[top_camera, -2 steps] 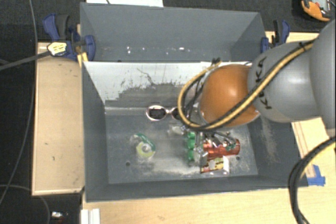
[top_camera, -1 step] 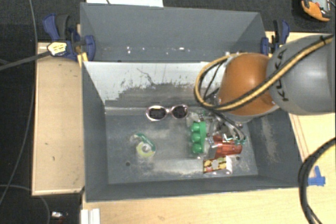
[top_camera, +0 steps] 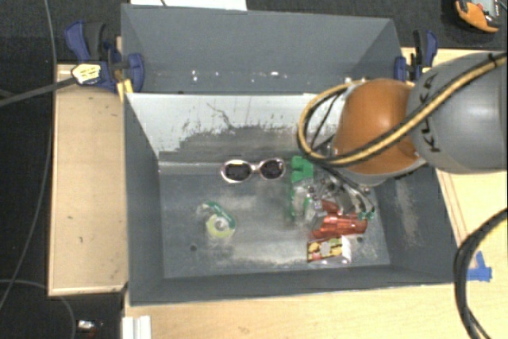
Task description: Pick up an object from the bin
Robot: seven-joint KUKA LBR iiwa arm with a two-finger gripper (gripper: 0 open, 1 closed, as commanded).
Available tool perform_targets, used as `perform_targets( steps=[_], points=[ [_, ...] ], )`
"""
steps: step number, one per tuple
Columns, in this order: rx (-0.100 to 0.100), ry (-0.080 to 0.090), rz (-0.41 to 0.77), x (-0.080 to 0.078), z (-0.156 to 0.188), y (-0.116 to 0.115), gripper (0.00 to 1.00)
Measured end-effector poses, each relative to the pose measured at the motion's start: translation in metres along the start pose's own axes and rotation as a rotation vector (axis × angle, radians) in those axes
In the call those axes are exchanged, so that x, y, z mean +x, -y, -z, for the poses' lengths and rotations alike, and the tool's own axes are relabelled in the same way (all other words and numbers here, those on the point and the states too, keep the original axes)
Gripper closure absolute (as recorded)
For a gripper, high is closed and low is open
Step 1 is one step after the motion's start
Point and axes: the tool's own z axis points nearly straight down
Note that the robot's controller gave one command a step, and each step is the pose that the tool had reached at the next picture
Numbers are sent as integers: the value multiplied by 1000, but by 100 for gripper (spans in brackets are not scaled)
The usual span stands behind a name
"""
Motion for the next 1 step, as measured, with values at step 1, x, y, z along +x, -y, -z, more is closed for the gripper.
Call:
perform_targets(
  steps=[1],
  points=[
    [0, 0, -2, 0, 0, 0, 100]
  ],
)
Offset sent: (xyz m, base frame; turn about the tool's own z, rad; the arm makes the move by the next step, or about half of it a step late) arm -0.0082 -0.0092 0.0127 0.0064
